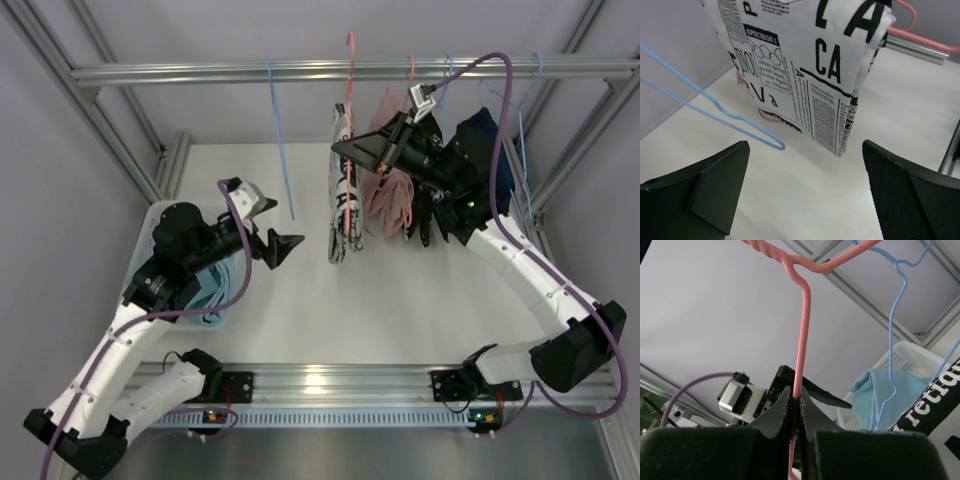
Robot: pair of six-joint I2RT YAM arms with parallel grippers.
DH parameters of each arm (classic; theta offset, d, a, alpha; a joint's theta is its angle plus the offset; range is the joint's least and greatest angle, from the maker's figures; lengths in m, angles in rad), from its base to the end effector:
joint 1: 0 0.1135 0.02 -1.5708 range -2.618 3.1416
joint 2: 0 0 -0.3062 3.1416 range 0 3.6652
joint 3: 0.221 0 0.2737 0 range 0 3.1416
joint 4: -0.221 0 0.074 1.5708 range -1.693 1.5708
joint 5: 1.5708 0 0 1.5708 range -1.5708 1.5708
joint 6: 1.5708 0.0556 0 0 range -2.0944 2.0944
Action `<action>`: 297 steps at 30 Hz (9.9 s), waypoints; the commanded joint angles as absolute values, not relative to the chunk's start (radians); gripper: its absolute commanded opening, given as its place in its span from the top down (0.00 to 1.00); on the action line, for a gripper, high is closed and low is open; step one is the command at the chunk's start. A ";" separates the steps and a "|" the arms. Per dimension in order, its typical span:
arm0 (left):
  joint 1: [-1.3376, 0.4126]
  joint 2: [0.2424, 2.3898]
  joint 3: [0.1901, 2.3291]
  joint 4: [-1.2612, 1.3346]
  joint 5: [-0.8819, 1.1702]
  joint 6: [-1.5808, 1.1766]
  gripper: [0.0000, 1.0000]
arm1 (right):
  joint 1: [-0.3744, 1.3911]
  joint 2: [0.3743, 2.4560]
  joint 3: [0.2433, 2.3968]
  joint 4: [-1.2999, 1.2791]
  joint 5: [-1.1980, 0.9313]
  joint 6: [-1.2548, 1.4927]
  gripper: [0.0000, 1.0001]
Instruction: Remove the trousers from the hanger
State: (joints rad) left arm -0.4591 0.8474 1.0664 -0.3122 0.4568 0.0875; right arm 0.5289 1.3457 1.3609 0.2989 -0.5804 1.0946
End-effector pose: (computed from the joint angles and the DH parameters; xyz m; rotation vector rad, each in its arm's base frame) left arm 0.1579 -0.1054 0.4481 0.7865 1.5035 -0.6586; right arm 0.2716 0.1940 0.5133 -0.1638 1.5235 1.7064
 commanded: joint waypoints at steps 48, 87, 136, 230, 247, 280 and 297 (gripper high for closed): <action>-0.917 1.169 1.120 0.121 -0.209 0.146 0.21 | 0.522 1.177 1.351 0.417 -0.495 1.123 1.00; -0.911 1.192 1.208 0.115 -0.204 0.213 0.81 | 0.511 1.161 1.304 0.374 -0.505 1.114 1.00; -0.441 0.771 1.648 0.055 -0.346 0.620 1.00 | 0.565 1.153 1.226 0.094 -0.512 0.709 1.00; 0.144 0.897 1.411 -0.758 0.472 -0.048 0.01 | 0.749 1.399 1.598 -0.213 -0.132 0.686 1.00; 0.144 0.870 1.382 -0.724 0.451 -0.089 0.01 | 0.767 1.650 1.884 -0.281 -0.046 0.631 1.00; 0.144 0.841 1.335 -0.722 0.428 -0.127 0.01 | 0.658 1.775 1.895 -0.224 -0.149 0.678 1.00; 0.143 0.828 1.342 -0.724 0.425 -0.127 0.01 | 0.660 1.764 1.846 -0.236 -0.130 0.693 0.52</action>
State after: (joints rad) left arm 0.1394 0.8459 1.3239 -0.7639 0.4259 -0.1276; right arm 0.6975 1.7504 1.8820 -0.2623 -0.1543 0.6498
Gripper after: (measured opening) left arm 0.990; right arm 0.441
